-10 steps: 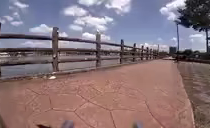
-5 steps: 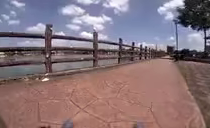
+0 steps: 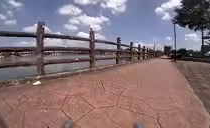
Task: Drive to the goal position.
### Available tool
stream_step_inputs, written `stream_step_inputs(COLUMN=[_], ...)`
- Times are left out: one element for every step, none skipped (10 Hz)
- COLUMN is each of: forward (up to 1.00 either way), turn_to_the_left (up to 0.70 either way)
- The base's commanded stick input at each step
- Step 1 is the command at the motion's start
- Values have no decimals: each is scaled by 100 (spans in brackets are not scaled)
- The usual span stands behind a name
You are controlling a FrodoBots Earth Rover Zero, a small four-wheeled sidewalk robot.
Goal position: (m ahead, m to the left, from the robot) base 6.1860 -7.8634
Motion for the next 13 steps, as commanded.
stream_step_inputs(forward=[50,50,50,50,50,50,50,50,50,50,50,50,50], turn_to_the_left=[-25,-24,-23,-21,-20,-19,-18,-16,-15,-14,-12,-11,-10])
